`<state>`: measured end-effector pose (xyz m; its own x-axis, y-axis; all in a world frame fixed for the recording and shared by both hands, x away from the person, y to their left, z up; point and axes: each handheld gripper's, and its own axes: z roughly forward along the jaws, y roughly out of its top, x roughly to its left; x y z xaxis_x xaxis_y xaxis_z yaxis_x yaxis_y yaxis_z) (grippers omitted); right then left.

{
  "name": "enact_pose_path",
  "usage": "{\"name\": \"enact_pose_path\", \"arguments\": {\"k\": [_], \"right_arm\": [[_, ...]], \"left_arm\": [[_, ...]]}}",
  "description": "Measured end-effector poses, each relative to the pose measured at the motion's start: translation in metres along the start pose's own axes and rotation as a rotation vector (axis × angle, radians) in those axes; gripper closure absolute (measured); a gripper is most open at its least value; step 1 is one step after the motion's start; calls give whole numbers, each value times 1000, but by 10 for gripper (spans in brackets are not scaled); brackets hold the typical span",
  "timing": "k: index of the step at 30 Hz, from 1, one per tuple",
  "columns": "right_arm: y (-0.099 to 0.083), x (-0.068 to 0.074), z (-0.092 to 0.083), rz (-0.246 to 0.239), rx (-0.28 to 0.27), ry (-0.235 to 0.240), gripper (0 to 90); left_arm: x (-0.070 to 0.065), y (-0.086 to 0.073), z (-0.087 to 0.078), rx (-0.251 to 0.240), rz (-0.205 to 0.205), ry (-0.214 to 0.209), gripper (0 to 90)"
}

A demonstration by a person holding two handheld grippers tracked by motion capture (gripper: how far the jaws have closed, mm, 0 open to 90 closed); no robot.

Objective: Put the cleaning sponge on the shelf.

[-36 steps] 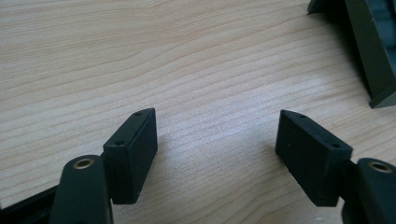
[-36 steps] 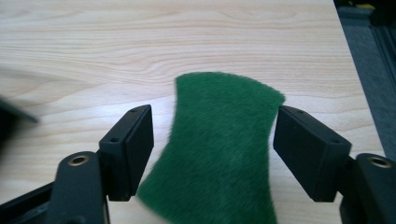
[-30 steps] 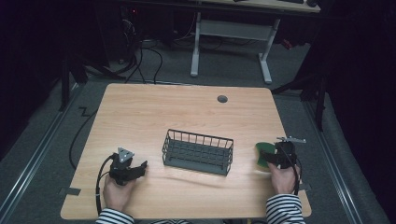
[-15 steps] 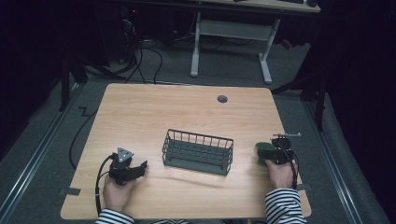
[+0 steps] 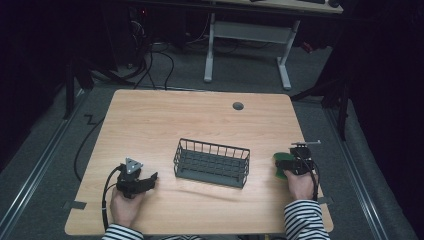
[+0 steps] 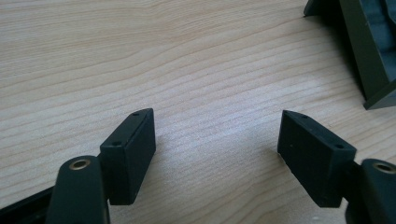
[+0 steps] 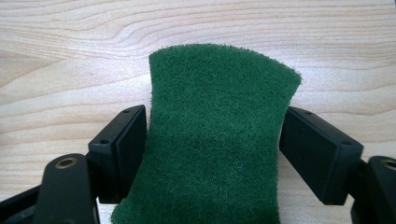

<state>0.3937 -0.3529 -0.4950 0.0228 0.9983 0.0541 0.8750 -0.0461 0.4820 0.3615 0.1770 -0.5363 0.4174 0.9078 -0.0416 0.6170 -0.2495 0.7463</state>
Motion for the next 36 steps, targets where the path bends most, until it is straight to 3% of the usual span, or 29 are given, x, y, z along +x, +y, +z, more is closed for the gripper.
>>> {"name": "enact_pose_path", "arguments": {"k": [10, 19, 36], "right_arm": [[1, 0, 3, -3, 21, 3, 265], [0, 1, -3, -23, 1, 3, 296], [-4, 6, -23, -68, -67, 55, 298]], "left_arm": [[0, 0, 0, 0, 2, 0, 283], [-1, 0, 0, 2, 6, 0, 281], [-1, 0, 0, 1, 7, -2, 276]]}}
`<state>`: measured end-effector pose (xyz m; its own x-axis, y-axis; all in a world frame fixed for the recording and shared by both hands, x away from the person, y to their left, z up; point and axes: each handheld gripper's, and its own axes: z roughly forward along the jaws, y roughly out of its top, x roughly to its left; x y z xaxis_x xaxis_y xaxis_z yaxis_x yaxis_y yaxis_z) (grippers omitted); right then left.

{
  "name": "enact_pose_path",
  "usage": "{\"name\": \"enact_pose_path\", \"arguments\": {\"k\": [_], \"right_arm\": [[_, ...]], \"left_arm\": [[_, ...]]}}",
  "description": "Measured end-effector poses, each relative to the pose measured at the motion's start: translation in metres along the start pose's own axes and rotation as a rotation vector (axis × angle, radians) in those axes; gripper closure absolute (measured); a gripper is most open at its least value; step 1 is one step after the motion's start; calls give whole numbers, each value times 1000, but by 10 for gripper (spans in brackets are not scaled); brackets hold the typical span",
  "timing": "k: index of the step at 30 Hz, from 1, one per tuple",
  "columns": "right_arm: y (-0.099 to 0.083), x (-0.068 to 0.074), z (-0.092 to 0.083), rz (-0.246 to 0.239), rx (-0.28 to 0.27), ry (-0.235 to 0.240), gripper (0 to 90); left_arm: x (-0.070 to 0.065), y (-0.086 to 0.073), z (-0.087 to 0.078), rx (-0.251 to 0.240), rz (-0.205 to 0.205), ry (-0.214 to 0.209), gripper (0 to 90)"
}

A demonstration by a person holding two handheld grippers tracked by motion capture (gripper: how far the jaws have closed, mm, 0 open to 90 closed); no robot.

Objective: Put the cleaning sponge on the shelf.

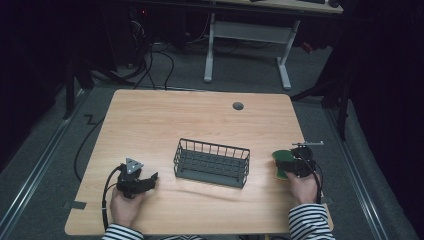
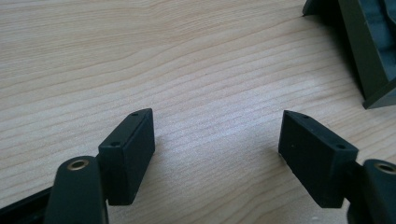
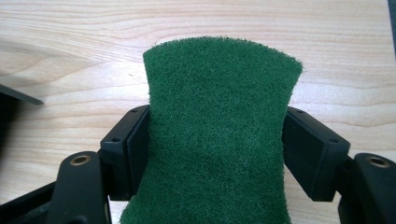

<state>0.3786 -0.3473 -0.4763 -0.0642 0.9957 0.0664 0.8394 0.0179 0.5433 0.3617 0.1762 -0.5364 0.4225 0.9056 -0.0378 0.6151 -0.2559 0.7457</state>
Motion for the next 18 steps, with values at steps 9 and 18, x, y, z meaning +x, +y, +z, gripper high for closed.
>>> {"name": "enact_pose_path", "arguments": {"k": [9, 18], "right_arm": [[4, 10, -21, -61, -55, 20, 298], [11, 24, -42, -130, -116, 40, 299]], "left_arm": [[0, 0, 0, 0, 0, 0, 278], [0, 0, 0, 0, -1, -1, 278]]}}
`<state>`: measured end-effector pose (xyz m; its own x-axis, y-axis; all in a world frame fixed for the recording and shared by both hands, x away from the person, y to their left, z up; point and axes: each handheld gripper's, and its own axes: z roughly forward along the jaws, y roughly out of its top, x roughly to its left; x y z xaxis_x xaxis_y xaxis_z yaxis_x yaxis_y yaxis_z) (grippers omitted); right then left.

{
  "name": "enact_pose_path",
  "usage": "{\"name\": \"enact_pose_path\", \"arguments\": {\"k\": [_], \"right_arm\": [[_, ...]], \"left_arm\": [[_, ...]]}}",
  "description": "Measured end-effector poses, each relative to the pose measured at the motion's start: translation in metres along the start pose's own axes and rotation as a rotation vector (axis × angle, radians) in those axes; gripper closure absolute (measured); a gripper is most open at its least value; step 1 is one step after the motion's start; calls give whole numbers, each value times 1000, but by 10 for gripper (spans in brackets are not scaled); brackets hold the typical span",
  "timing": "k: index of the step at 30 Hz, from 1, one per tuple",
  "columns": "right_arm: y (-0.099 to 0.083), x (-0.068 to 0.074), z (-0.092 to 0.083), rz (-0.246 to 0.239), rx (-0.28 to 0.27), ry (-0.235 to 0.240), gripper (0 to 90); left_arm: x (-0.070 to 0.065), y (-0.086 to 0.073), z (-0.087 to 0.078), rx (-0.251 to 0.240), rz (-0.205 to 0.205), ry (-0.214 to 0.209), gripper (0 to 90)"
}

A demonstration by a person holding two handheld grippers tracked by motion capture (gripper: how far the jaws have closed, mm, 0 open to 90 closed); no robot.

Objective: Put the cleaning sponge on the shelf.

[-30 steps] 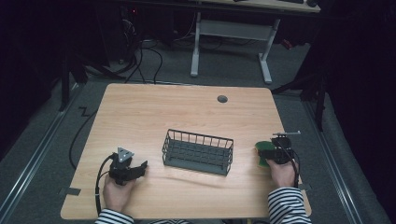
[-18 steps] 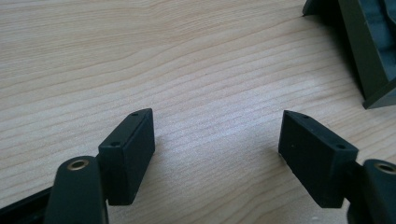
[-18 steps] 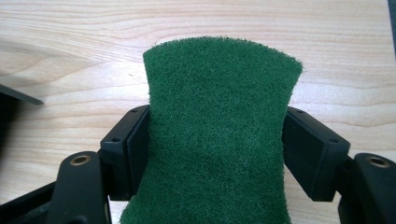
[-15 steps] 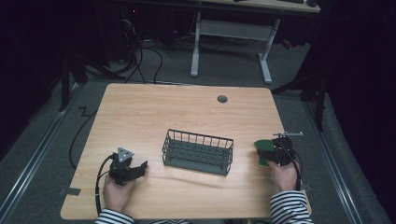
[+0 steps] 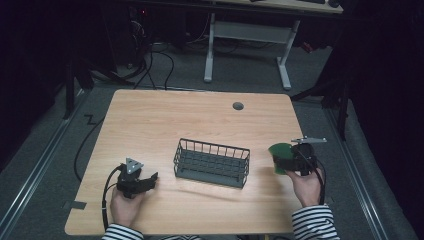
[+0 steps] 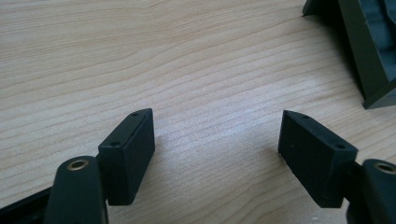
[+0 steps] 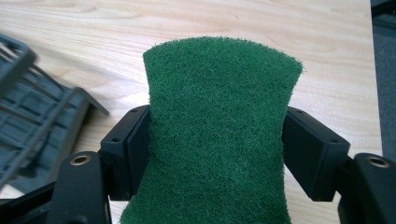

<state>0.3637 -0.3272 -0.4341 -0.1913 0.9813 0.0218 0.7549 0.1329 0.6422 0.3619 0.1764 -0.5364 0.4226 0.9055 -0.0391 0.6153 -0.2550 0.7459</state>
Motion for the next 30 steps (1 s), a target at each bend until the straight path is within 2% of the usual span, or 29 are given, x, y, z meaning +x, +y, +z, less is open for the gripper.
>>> {"name": "enact_pose_path", "arguments": {"k": [4, 6, 13, 24, 30], "right_arm": [[5, 6, -9, -23, -36, 10, 299], [9, 11, -15, -50, -47, 15, 299], [18, 24, -25, -97, -75, 31, 299], [35, 48, -37, -167, -108, 78, 300], [46, 65, -39, -228, -109, 101, 300]], "left_arm": [[0, 0, 0, -1, -1, 0, 278], [0, 0, 0, 1, 1, 2, 279], [0, 0, 0, 1, 1, 2, 279], [0, 0, 0, 1, 2, 3, 279], [0, 0, 0, 1, 2, 4, 279]]}}
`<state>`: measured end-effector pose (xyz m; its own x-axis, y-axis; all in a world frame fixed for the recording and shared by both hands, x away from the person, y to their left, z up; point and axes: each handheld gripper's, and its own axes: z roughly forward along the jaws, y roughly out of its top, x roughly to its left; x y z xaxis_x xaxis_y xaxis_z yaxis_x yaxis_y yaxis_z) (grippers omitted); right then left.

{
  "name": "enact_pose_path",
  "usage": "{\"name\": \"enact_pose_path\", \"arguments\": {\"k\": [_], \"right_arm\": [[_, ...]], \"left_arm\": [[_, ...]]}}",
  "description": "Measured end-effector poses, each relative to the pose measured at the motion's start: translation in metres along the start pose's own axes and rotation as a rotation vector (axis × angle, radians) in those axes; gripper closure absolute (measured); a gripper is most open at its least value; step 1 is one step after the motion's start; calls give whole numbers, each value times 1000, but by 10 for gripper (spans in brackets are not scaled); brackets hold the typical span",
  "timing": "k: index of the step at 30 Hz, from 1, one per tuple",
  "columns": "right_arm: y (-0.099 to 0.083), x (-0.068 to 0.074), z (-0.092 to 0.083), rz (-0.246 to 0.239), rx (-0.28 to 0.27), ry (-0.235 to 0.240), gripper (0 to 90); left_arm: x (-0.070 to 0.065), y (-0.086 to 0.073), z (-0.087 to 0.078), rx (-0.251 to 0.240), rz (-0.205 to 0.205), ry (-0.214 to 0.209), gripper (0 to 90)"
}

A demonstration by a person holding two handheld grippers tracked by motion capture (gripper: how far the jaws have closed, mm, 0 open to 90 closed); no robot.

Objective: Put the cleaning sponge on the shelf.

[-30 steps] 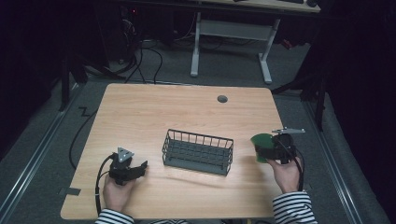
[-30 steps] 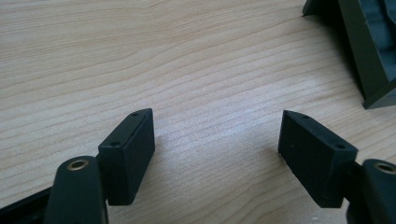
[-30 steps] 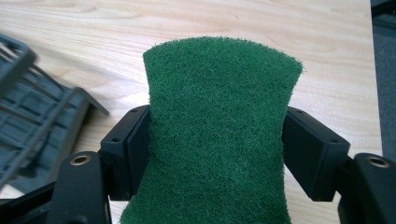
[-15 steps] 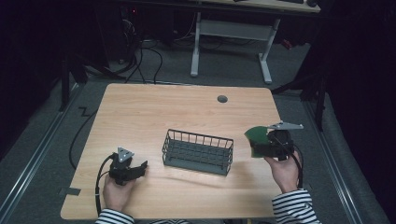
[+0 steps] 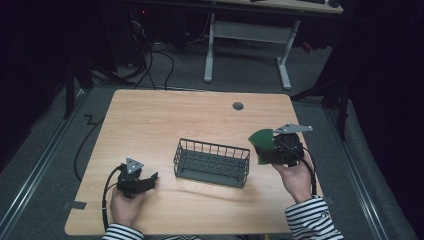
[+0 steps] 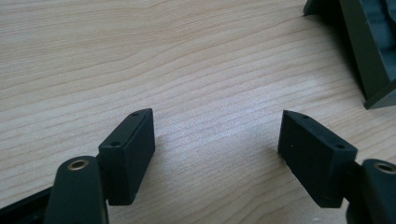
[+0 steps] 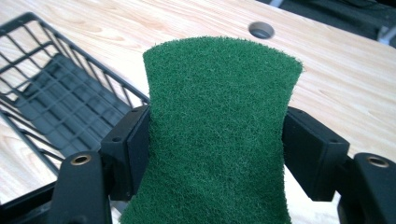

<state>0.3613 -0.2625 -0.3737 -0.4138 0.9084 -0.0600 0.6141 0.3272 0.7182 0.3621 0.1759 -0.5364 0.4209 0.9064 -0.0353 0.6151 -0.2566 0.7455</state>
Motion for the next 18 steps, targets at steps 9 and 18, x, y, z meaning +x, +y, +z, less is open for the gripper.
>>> {"name": "enact_pose_path", "arguments": {"k": [9, 18], "right_arm": [[18, 23, 14, -84, 13, 46, 300], [23, 44, 37, -152, 34, 84, 299]], "left_arm": [[-1, 0, 0, 3, 7, 4, 279], [0, 0, 0, 2, 5, 3, 279]]}}
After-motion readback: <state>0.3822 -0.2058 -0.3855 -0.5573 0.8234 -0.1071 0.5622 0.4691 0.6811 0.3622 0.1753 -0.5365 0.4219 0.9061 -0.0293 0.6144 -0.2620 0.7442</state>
